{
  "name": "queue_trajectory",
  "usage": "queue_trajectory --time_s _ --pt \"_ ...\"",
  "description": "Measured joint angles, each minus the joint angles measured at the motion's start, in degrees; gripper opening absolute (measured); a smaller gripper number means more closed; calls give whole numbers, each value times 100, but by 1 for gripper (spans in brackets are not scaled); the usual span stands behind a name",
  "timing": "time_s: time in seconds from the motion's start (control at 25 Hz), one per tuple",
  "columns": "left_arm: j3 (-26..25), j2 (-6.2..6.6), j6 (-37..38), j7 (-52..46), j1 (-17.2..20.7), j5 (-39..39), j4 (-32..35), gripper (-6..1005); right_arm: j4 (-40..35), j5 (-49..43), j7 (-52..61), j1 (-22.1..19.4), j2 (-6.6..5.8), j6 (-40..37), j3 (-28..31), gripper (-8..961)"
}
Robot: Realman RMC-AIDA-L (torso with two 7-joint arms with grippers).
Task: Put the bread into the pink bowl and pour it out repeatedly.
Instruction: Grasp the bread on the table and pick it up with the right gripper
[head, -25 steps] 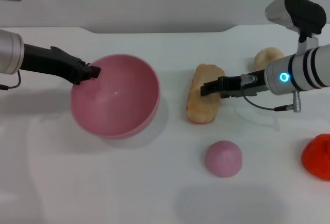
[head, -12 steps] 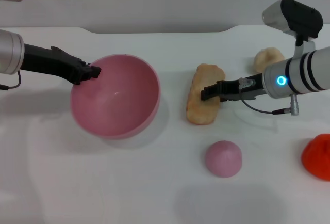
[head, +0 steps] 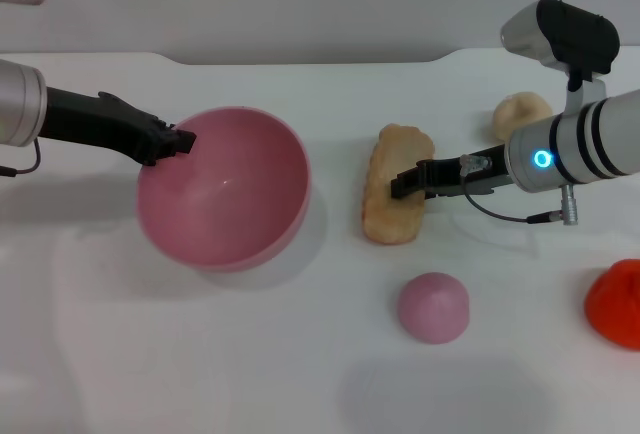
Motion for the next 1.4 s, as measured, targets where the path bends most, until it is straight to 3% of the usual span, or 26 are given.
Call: queue_trajectory --time_s 1.4 --pt "0 -29 10 -23 -24 0 -7 65 15 304 -416 -198 27 -208 -8 172"
